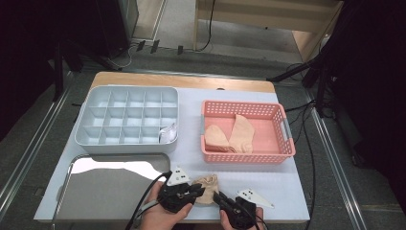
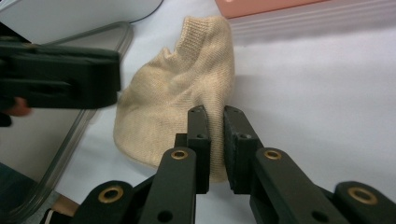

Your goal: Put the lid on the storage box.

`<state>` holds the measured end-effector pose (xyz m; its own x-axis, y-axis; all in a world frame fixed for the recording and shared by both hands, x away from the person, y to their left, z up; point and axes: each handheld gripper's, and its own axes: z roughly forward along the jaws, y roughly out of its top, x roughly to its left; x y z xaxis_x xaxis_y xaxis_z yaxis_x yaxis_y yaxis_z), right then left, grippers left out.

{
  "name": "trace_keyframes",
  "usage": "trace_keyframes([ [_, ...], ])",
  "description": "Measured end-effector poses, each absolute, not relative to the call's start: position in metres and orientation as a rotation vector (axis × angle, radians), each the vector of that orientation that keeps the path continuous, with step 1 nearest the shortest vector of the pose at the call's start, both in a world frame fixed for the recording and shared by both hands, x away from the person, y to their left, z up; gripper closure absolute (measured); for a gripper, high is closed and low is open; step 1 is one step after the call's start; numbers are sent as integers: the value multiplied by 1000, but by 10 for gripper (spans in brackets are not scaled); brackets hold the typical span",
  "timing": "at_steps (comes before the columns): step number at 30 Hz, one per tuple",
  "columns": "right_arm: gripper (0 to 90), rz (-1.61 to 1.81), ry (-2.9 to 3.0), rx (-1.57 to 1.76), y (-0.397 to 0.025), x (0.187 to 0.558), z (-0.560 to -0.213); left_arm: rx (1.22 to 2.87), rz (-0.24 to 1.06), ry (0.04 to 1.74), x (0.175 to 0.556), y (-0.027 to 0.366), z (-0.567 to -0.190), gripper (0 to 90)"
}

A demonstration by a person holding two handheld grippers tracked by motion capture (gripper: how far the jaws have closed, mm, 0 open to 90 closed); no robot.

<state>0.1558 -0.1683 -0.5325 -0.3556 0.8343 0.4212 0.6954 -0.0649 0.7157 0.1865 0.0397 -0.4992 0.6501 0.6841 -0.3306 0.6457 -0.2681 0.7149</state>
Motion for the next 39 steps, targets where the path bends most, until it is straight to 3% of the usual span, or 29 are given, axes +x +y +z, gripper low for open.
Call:
trace_keyframes([
  [7, 827, 1425, 2049, 1645, -169, 153, -528, 2035, 34, 1090, 198, 30, -515, 889],
  [16, 829, 1449, 2068, 1533, -158, 148, -520, 2030, 37, 1089, 199, 30, -518, 898],
  [22, 829, 1433, 2056, 1527, -155, 148, -518, 1999, 44, 1078, 196, 43, -508, 812],
  [29, 829, 1432, 2050, 1507, -156, 149, -515, 2042, 36, 1079, 198, 40, -513, 900],
  [39, 829, 1420, 2086, 1431, -144, 147, -514, 2038, -14, 1085, 203, 33, -520, 900],
])
